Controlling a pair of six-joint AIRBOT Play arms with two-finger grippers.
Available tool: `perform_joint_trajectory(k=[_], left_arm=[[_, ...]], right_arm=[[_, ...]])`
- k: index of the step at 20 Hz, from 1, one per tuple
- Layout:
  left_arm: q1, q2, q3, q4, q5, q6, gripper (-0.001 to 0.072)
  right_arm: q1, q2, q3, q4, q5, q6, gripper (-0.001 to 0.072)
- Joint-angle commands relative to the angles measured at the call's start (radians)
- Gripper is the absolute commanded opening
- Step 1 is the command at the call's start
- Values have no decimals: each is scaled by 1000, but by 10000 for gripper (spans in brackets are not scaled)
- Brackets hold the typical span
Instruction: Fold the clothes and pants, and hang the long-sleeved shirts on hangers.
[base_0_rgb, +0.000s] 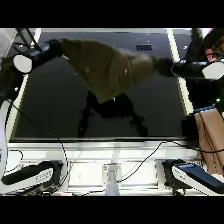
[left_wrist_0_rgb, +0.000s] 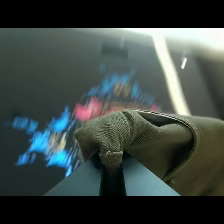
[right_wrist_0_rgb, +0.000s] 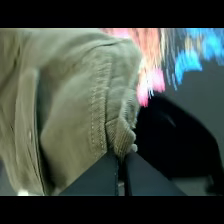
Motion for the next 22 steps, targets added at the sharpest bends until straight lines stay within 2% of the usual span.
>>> perform_joint_trajectory(k=[1,2,6,9,12,13,14,15,16,19,21,22], left_arm=[[14,-124,1,1,-159,111,61],[14,-162,1,2,-208,141,61],[18,-275,1,110,-338,144,61],[18,-299,1,167,-377,144,62],[18,-299,3,169,-376,144,65],[18,-298,3,169,-377,145,137],[18,-296,3,169,-377,145,444],[18,-290,3,169,-377,145,692],[18,-277,3,174,-387,145,702],[18,-199,3,246,-418,145,685],[18,-115,3,289,-465,145,613],[18,-64,2,289,-509,145,610]], right_arm=[[65,58,-217,-61,17,79,19],[95,76,-300,-62,-22,127,19],[221,145,-508,-66,-11,210,19],[319,183,-555,-67,-11,270,19],[366,184,-554,-65,-72,293,20],[366,184,-554,-65,-76,293,31],[361,184,-554,-67,-75,293,209],[359,184,-554,-68,-72,293,498],[359,184,-554,-68,-66,293,689],[359,184,-526,-89,2,291,687],[357,185,-479,-163,41,292,687],[350,185,-450,-203,63,292,687]])
